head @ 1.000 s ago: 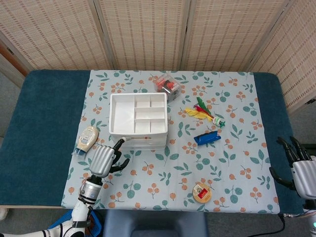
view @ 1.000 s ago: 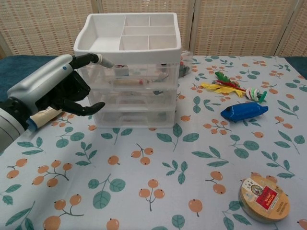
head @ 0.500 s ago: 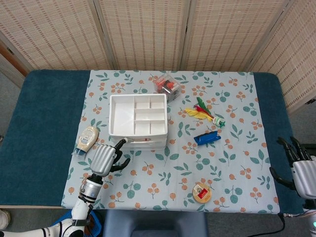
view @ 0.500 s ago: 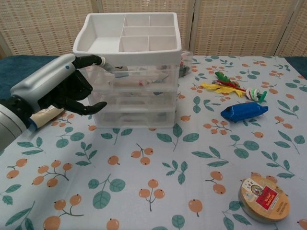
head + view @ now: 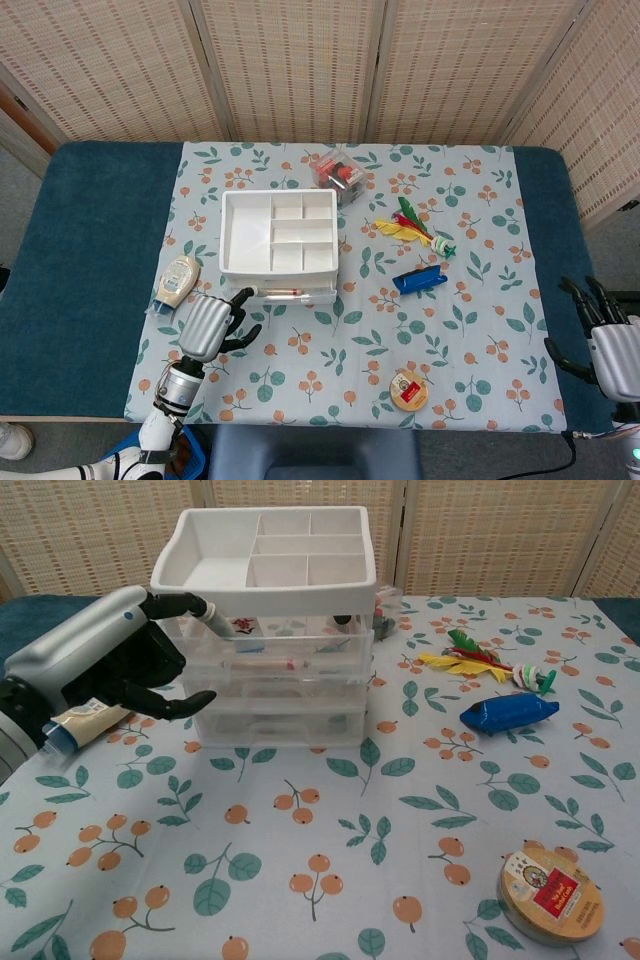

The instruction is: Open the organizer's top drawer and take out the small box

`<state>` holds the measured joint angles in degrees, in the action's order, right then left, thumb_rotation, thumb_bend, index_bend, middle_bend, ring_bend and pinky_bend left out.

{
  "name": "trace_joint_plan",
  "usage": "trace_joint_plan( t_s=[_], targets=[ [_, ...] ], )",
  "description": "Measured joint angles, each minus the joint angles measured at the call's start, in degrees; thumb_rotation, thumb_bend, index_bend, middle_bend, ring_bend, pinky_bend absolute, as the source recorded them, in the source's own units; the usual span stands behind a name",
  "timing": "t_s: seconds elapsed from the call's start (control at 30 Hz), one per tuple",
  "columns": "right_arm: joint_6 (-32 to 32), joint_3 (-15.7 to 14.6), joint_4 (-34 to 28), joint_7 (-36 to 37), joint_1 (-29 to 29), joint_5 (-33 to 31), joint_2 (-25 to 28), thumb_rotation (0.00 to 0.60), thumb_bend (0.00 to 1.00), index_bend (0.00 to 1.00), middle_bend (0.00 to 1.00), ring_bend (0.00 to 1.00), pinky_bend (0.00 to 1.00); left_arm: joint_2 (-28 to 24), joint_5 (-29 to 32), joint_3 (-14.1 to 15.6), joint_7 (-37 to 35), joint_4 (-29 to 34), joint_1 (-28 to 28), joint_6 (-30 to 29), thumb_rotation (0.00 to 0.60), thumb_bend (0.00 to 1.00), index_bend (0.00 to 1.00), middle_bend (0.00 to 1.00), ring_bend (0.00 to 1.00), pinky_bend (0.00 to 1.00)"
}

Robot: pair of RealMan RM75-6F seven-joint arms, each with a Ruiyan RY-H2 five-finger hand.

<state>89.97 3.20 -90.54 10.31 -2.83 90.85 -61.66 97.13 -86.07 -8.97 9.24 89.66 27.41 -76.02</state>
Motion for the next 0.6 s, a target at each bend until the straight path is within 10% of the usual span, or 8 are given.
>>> trace_joint_plan(
  t_s=[0.6],
  targets=[
    [0.13, -0.15, -0.12, -0.05, 0.16, 0.11, -0.08, 0.600, 0.33, 0.01, 0.17, 0.03, 0.13, -2.73, -2.22, 3.00, 1.07, 3.86, -1.27, -1.06, 0.600, 0.29, 0.37, 0.95, 1.00, 1.00]
  ],
)
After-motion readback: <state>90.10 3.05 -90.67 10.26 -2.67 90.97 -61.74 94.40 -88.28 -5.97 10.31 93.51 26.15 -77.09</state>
